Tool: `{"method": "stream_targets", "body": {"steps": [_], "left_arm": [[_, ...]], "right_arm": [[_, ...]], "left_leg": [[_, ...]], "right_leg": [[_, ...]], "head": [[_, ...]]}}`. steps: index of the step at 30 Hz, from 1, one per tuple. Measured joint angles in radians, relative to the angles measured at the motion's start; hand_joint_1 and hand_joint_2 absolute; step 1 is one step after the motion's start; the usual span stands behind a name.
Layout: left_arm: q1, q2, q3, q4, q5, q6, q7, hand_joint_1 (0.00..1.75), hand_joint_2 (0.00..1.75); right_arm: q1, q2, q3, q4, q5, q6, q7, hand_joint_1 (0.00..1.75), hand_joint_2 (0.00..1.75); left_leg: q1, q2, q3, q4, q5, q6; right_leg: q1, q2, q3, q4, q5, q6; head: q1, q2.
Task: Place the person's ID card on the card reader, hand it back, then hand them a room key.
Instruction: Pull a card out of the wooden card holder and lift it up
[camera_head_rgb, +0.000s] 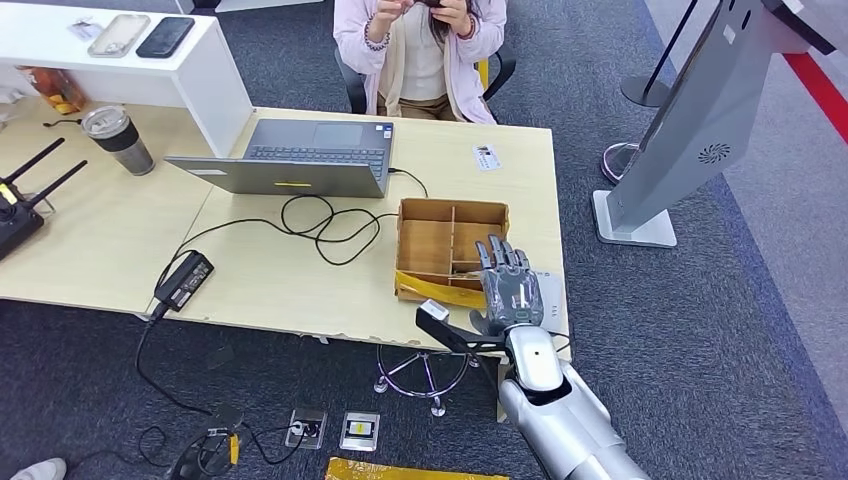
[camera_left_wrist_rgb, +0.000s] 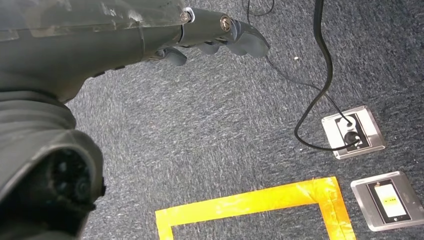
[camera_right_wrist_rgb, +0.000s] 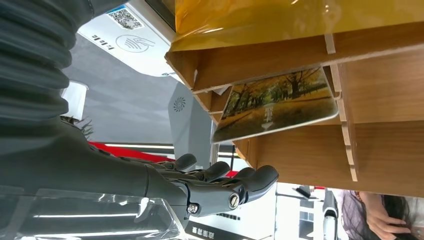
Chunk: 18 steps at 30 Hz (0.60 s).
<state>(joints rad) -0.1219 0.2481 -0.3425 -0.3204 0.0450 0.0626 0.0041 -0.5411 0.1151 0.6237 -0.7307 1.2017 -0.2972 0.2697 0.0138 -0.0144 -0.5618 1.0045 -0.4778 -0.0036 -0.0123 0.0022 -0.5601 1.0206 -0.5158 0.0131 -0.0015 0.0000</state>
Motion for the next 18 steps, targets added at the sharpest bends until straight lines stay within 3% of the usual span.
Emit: {"method": "stream_targets", "body": {"steps": [12, 14, 16, 18], "left_arm": [[0.000, -0.001, 0.007, 0.000, -0.004, 0.000, -0.001, 0.00, 0.00], [0.000, -0.001, 0.011, 0.000, -0.005, 0.000, -0.001, 0.00, 0.00], [0.000, -0.001, 0.014, 0.000, -0.006, 0.000, -0.001, 0.00, 0.00], [0.000, -0.001, 0.016, 0.000, -0.006, 0.000, -0.001, 0.00, 0.00]], "right_arm": [[-0.009, 0.009, 0.000, 0.024, 0.002, 0.002, 0.000, 0.00, 1.75], [-0.011, 0.010, 0.000, 0.028, 0.002, 0.003, 0.000, 0.31, 1.75], [-0.012, 0.011, 0.000, 0.030, 0.002, 0.003, 0.000, 1.13, 1.75], [-0.013, 0.012, 0.000, 0.033, 0.003, 0.002, 0.000, 1.69, 1.75]], "left_leg": [[0.000, 0.000, 0.000, 0.000, 0.000, 0.000], [0.000, 0.000, 0.000, 0.000, 0.000, 0.000], [0.000, 0.000, 0.000, 0.000, 0.000, 0.000], [0.000, 0.000, 0.000, 0.000, 0.000, 0.000]], "right_leg": [[0.000, 0.000, 0.000, 0.000, 0.000, 0.000], [0.000, 0.000, 0.000, 0.000, 0.000, 0.000], [0.000, 0.000, 0.000, 0.000, 0.000, 0.000], [0.000, 0.000, 0.000, 0.000, 0.000, 0.000]], "head": [[0.000, 0.000], [0.000, 0.000], [0.000, 0.000], [0.000, 0.000]]}}
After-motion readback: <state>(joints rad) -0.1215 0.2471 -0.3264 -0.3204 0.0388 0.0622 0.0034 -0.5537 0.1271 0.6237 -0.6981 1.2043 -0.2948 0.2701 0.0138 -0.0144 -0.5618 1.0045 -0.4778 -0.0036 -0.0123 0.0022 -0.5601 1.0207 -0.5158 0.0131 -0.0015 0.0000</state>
